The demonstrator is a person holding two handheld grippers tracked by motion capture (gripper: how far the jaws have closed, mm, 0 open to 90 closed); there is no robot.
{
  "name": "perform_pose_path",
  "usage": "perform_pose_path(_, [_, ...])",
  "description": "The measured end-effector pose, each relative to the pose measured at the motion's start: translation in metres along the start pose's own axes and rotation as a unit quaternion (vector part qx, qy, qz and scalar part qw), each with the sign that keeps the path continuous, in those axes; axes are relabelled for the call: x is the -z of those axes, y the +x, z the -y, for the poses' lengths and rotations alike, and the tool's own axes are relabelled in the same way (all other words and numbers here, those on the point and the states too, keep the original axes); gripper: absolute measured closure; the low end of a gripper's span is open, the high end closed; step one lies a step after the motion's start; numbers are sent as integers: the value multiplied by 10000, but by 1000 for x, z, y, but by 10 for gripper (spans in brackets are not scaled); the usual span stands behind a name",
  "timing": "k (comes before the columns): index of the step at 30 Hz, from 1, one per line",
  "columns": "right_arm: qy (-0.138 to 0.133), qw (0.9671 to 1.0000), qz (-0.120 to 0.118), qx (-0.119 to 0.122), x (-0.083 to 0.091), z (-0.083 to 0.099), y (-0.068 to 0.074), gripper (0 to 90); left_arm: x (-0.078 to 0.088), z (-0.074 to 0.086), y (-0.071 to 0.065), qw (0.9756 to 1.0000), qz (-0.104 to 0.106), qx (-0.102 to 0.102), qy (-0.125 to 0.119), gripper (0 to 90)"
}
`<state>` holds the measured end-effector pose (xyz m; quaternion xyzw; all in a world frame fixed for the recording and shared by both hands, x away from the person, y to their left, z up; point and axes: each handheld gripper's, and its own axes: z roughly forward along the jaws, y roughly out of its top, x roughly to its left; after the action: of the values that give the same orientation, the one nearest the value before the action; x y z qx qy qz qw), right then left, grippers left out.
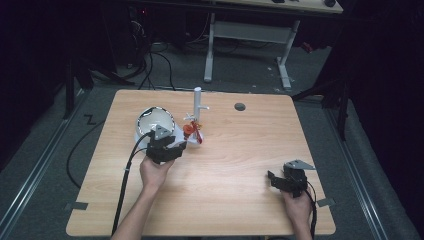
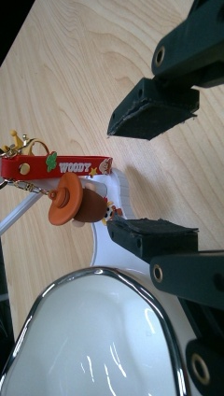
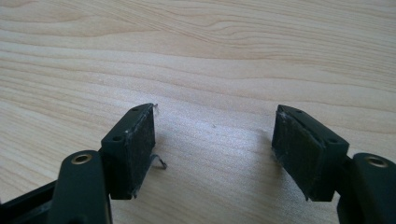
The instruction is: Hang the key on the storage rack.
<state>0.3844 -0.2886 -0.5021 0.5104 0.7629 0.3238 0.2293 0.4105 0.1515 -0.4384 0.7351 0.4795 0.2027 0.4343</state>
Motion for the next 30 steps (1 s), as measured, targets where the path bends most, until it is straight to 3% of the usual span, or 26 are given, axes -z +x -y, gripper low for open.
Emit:
perform_pose_path(17, [-1, 10000, 6, -2, 0, 0, 0, 307, 23, 12, 2, 10000, 40, -36, -26, 461])
perform_pose_path(30, [0, 10000, 7, -3, 0, 0, 0, 306, 38, 22, 8, 9998, 24, 125, -147, 451])
